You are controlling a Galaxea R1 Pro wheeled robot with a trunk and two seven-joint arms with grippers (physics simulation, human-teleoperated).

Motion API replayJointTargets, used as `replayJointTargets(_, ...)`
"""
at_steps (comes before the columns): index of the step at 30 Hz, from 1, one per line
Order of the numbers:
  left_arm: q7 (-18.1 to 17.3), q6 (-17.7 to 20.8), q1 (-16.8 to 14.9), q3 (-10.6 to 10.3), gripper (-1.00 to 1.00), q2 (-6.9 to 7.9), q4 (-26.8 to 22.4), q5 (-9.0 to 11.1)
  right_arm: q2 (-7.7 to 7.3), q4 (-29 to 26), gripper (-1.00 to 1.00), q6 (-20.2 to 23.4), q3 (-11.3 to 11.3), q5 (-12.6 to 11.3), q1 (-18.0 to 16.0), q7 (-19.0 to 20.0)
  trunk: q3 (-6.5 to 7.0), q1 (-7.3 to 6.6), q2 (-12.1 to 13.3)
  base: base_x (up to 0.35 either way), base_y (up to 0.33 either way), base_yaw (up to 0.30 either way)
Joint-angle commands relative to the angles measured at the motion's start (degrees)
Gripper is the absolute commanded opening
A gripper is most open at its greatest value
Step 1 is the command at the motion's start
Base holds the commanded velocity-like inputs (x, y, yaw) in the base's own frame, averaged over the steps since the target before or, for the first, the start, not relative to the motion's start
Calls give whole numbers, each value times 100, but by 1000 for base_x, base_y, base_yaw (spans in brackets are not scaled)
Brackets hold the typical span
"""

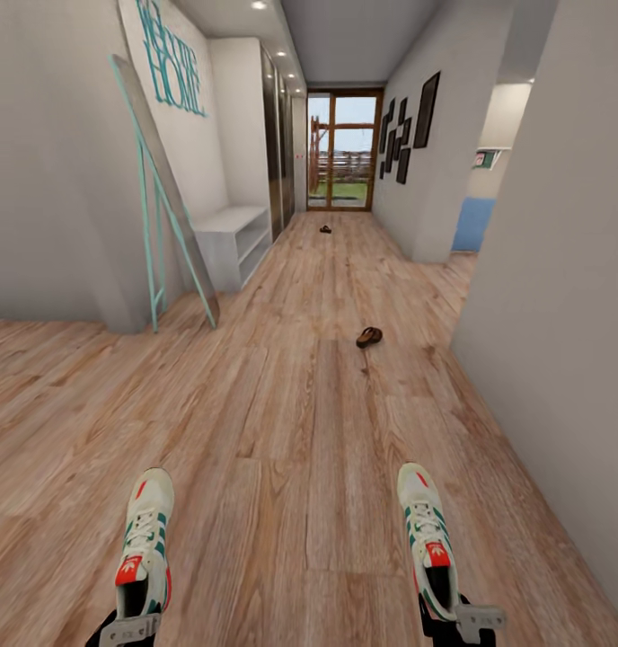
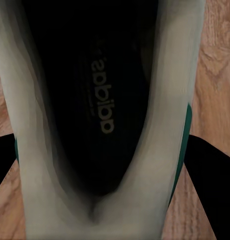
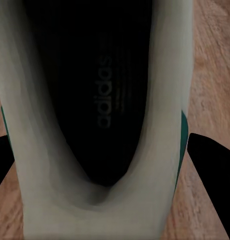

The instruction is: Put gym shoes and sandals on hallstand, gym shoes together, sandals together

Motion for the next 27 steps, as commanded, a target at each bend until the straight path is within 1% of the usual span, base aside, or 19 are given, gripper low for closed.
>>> replayJointTargets(1, -49, -10, -2, 6, -100, 1, 4, 57, 2, 6, -100, -17, -19, 23, -3, 1, 27, -3, 0, 0, 0, 0)
replayJointTargets(23, -60, -11, 5, 6, -100, 18, 21, 40, 18, 150, -100, -8, -15, 25, -3, 6, 713, -60, 30, 0, 0, 0)
replayJointTargets(27, -52, -9, 7, 6, -100, 22, 22, 41, 51, 106, -100, -10, -15, 23, -3, 5, 807, -70, 35, 0, 0, 0)
